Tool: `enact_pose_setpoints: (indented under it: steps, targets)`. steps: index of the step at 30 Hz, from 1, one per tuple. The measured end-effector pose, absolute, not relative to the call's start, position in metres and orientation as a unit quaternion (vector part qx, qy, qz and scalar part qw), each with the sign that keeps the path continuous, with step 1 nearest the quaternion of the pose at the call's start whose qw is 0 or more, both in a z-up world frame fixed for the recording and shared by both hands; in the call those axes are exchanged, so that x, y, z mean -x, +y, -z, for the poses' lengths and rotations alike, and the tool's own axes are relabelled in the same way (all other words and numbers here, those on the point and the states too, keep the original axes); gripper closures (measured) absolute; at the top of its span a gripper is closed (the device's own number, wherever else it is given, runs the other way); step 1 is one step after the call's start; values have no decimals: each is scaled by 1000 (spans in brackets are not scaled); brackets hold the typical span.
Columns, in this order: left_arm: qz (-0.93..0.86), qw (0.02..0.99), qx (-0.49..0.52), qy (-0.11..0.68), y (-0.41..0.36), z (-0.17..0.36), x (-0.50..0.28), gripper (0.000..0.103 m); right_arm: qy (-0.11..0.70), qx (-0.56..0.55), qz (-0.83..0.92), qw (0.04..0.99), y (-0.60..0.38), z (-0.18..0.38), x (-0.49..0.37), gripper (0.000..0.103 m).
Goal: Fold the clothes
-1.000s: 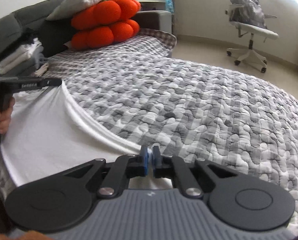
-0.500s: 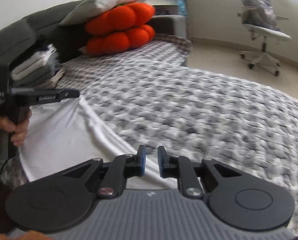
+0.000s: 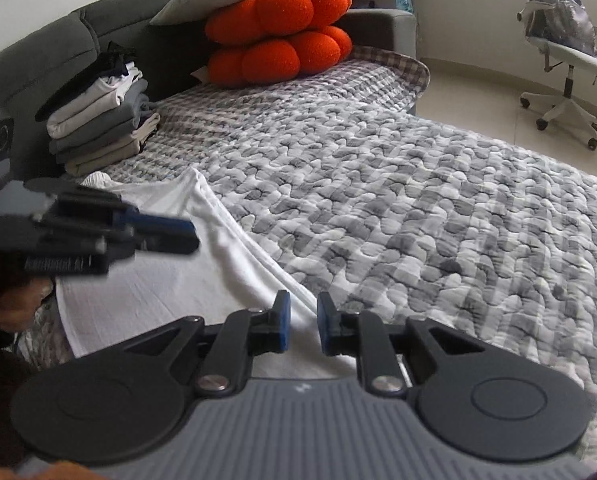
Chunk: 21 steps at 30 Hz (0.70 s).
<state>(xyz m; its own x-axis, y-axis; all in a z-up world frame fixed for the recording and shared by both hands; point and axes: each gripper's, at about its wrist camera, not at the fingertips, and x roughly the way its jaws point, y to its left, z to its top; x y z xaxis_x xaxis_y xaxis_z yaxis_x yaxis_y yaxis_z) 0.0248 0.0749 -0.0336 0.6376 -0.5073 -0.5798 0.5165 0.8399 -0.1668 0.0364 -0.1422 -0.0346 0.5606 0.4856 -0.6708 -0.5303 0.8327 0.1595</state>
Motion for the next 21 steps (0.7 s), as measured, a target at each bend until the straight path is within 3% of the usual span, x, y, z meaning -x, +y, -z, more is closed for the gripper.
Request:
enact_pose_setpoints:
  steps: [15,16,18,21]
  targets:
    - [305,896,-58,318,45,54,-7,88,383,88,-298,870,-125,42,-42,80]
    - [304,896,-61,316,44,54,-7,88,381,96,-298,870,-123,42,-41,82]
    - [304,897,-60,315,45,55,-8,88,373,109,-296,873,-119,41,-38,94]
    - [304,897,-54,316,47,54,-10,88,352,121,-288,882,-117,40,-31,99]
